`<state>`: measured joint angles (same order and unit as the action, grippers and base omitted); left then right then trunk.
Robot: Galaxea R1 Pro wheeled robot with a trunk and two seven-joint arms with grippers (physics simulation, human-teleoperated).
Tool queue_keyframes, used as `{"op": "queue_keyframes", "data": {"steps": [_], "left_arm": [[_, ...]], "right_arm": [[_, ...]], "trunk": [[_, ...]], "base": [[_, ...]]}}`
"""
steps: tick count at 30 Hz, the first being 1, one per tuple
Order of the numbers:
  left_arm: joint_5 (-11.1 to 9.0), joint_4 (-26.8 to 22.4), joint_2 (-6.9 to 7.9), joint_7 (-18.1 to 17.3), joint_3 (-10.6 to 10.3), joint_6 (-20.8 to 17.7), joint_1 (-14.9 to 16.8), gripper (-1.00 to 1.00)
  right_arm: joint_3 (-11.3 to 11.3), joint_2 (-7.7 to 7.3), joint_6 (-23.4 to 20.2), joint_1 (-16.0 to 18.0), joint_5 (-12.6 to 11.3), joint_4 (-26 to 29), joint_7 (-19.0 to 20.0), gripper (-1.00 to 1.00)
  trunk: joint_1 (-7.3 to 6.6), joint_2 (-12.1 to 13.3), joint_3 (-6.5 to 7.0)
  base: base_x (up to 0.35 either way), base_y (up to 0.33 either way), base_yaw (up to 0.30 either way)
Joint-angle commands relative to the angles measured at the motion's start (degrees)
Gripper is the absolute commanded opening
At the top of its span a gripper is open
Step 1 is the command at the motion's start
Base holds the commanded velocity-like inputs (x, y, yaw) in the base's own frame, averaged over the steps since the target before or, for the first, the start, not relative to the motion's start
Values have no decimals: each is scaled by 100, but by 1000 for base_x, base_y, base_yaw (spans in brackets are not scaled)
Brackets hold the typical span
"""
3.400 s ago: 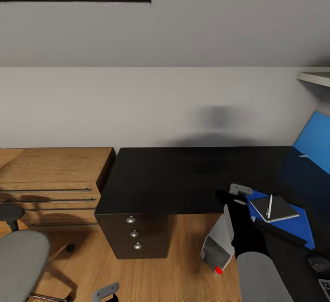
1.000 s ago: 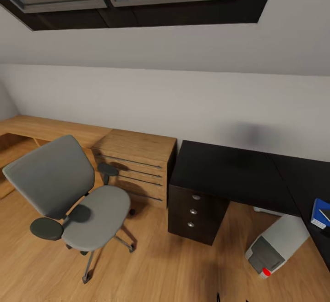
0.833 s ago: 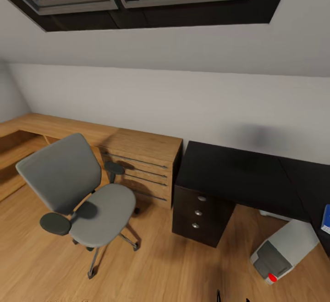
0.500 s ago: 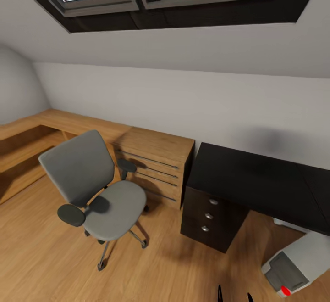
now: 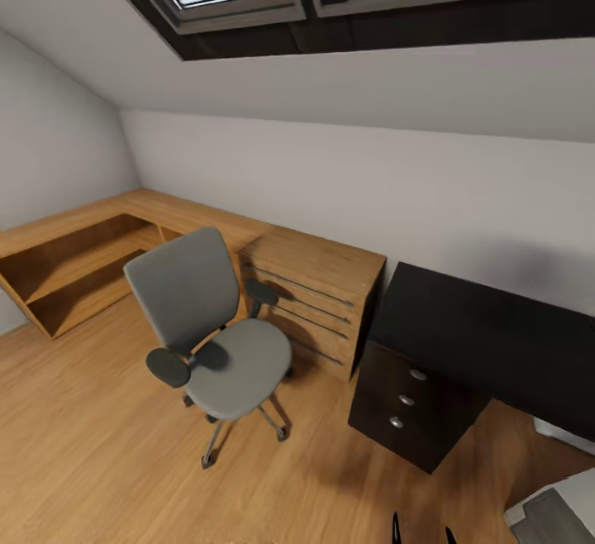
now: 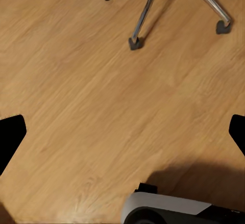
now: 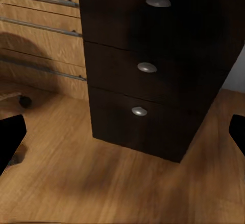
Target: In the bedroom, organize the workspace by keeping the computer under the desk, ensuring the monitor is on the desk, placing the keyboard on the desk next to the monitor, placing the mouse on the desk next to the keyboard, moving the folder from the swivel chair onto the desk next to the mouse, stacking the notebook on top of the folder with the pen on top of the notebook, and positioning the swivel chair next to the desk.
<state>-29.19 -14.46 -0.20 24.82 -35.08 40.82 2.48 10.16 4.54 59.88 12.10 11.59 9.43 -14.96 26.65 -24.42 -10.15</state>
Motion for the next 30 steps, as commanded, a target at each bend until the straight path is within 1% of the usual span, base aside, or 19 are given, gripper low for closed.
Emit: {"op": "queue_keyframes", "data": {"steps": [1,9,20,24,30], "left_arm": [[-14,3,2,49,-48,15,7,100],[-16,11,2,50,-26,8,7,100],[-16,13,3,38,-8,-12,7,100],[-16,13,3,28,-8,-18,7,100],[-16,13,3,12,-8,-21,7,100]], "right_arm": [[40,3,12,3,62,0,-24,100],[23,13,12,3,57,-19,-24,100],[32,5,12,2,45,-25,-28,100],[31,7,-23,2,45,-35,-22,100],[47,-12,-49,3,27,-150,-29,100]], "trunk": [[1,-11,-11],[1,-11,-6],[1,-11,43],[1,-11,54],[1,-11,57]], "base": [[-168,0,281],[-211,0,279],[-14,0,248],[-1,0,134],[0,0,29]]}}
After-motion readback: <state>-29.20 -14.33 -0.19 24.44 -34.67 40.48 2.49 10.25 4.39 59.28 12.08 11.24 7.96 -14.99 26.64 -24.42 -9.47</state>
